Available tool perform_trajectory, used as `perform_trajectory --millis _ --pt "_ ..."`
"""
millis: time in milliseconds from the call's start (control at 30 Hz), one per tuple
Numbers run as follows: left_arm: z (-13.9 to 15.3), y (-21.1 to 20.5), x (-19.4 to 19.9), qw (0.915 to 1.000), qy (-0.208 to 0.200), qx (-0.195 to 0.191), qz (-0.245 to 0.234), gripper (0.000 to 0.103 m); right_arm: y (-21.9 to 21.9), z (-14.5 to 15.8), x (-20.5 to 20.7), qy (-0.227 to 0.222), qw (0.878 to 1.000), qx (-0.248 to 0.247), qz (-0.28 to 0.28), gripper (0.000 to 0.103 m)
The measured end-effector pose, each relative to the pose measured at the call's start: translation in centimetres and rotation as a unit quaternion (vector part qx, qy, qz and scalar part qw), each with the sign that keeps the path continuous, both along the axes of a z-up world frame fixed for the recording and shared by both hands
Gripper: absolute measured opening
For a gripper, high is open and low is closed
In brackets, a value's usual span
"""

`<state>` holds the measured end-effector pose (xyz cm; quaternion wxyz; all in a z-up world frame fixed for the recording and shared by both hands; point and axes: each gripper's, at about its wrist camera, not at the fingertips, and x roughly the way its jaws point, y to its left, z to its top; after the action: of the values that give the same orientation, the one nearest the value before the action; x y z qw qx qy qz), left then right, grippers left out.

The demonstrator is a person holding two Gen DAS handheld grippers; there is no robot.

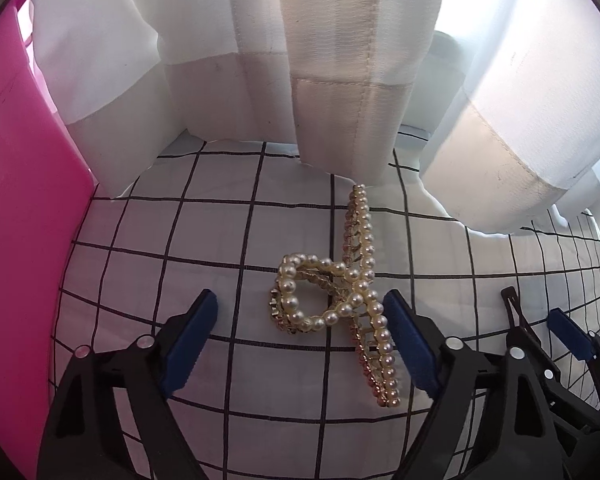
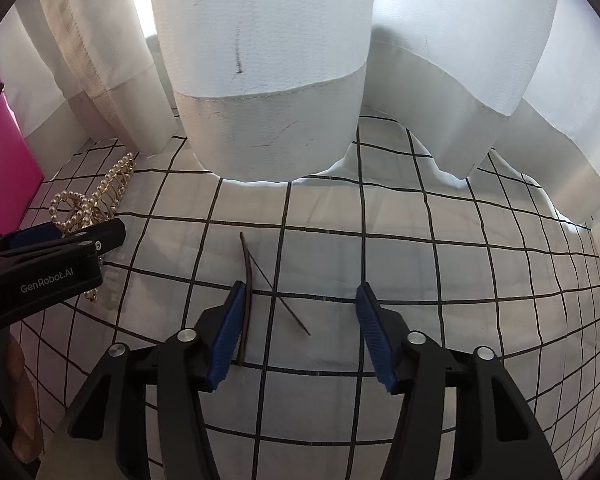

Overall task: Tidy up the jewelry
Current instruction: 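Grasp the pearl hair clip with the left tool while the right tool grasps the brown hair pin, then carry the pearl clip and hair pin into the pink tub and release both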

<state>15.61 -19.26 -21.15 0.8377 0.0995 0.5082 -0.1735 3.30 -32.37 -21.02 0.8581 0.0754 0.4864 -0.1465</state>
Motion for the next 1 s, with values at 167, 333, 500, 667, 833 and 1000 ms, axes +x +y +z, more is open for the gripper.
perform_trajectory --millis 167,333,500,667,833,1000 --pt "0.4 -0.8 -0.8 0.9999 0.001 -0.005 -0.014 0.052 1.8 -0.2 -0.2 -0.003 1.000 -0.013 0.022 0.016" --pt "1.4 -0.7 -2.1 0.9999 -0.007 -0.005 -0.013 0.042 1.0 -0.1 -1.6 -0.022 0.999 0.022 0.015 0.013" --pt "2.4 0.8 -3.6 0.9998 -0.010 -0.014 -0.008 0.039 0.5 0.5 -3.3 -0.047 0.998 0.035 0.007 0.013" --pt "3.4 2.3 -4.6 0.9994 -0.014 -0.030 -0.002 0.039 0.5 2.6 -4.1 -0.064 0.997 0.040 0.012 0.013" --pt "6.3 3.7 -6.0 0.9976 -0.034 -0.060 -0.005 0.039 1.4 5.2 -5.0 -0.087 0.995 0.037 0.015 0.013" --pt "10.9 4.6 -7.8 0.9938 -0.066 -0.089 -0.012 0.039 2.6 8.9 -6.0 -0.116 0.993 0.028 0.021 0.013"
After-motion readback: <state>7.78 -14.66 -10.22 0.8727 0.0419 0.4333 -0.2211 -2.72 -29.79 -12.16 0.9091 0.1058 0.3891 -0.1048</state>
